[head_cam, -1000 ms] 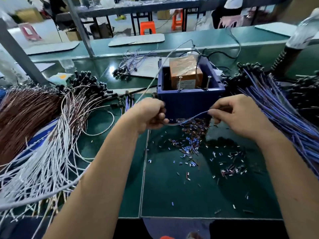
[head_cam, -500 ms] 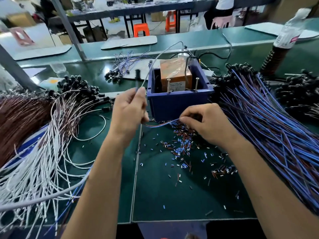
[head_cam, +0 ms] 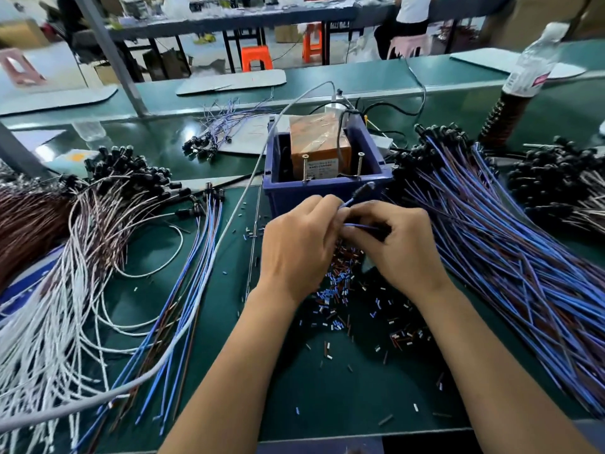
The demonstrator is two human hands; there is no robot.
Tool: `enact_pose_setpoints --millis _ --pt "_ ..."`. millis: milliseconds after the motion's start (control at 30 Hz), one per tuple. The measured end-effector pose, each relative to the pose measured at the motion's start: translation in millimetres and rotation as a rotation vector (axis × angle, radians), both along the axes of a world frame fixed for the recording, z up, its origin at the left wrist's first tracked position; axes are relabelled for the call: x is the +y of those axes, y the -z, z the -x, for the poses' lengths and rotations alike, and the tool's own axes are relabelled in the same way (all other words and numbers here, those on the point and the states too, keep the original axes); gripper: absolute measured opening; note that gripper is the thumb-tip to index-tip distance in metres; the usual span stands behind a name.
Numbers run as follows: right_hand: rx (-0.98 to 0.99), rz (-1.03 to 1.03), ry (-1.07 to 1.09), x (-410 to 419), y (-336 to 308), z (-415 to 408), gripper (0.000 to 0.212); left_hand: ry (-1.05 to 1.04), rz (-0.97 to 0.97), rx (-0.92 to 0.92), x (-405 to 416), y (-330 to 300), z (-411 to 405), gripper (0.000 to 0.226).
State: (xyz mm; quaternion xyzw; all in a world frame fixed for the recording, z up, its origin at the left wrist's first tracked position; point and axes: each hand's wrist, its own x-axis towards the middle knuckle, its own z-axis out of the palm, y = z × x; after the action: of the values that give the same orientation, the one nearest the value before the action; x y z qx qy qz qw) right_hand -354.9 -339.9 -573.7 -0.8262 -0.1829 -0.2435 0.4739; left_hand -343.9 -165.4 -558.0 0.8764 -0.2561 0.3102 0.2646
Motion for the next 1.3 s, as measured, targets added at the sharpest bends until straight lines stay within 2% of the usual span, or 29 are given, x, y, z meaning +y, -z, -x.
enact_pose_setpoints --millis 133,300,433,533,667,900,1133,1233,1300 --pt "0.074 -0.176 0.022 -20.0 -3.0 -2.5 0.002 -0.101 0.062 -0.055 10.2 7.0 -4.1 0.037" --pt "0.16 -0.245 -0.084 -13.9 -0.8 -3.6 0.008 0.058 0.076 -0.012 2.5 11.5 -0.8 0.033" --pt "0.19 -0.272 -0.127 -11.8 0.7 -4.5 0.021 0.179 0.134 0.051 -0.6 13.7 -2.6 0.024" --pt "0.231 -0.401 -0.086 -10.6 0.2 -5.1 0.008 0.178 0.23 0.056 1.5 16.2 -4.6 0.02" --pt "0.294 -0.569 -0.002 -14.8 0.5 -6.5 0.015 0.139 0.292 0.059 2.4 18.2 -6.8 0.024" --pt "0.375 -0.623 0.0 -13.8 1.5 -5.4 0.031 0.12 0.363 0.072 2.2 19.7 -6.7 0.028" --pt "0.325 -0.624 0.025 -17.5 2.3 -6.9 0.029 0.127 0.309 0.096 3.1 18.9 -7.1 0.025" --pt "0.287 -0.72 0.131 -27.2 2.2 -10.0 0.029 0.079 0.433 0.093 7.6 18.1 -8.9 0.028" --pt "0.248 -0.689 0.185 -29.2 4.1 -11.5 0.027 0.066 0.537 0.106 9.3 18.3 -9.1 0.029"
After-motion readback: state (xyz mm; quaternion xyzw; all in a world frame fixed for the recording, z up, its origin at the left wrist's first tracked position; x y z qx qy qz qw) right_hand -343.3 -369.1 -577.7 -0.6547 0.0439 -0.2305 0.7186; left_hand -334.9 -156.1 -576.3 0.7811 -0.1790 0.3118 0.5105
